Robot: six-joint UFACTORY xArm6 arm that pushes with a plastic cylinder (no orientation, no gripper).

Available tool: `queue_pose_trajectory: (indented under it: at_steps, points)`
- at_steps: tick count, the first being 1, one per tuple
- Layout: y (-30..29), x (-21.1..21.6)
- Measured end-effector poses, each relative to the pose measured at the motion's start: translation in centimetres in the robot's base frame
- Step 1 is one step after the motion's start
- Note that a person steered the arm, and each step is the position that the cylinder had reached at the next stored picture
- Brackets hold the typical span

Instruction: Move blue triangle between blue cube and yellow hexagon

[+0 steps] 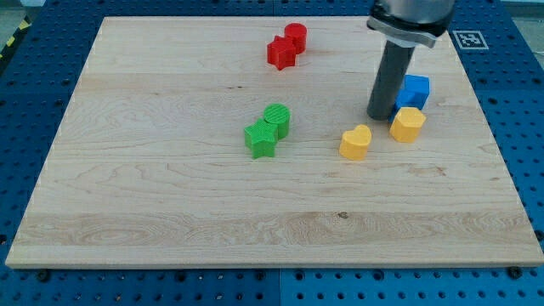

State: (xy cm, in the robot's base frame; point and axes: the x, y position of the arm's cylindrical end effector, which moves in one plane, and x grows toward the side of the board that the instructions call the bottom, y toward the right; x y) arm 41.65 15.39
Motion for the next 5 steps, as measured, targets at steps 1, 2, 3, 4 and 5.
queue_pose_trajectory:
  at_steps: [1,2,3,4,5]
  points:
    - [0.55,-0.12]
    - [0.55,-0.12]
    - [0.68,-0.08]
    - [0.68,-0.09]
    - [0.54,-0.12]
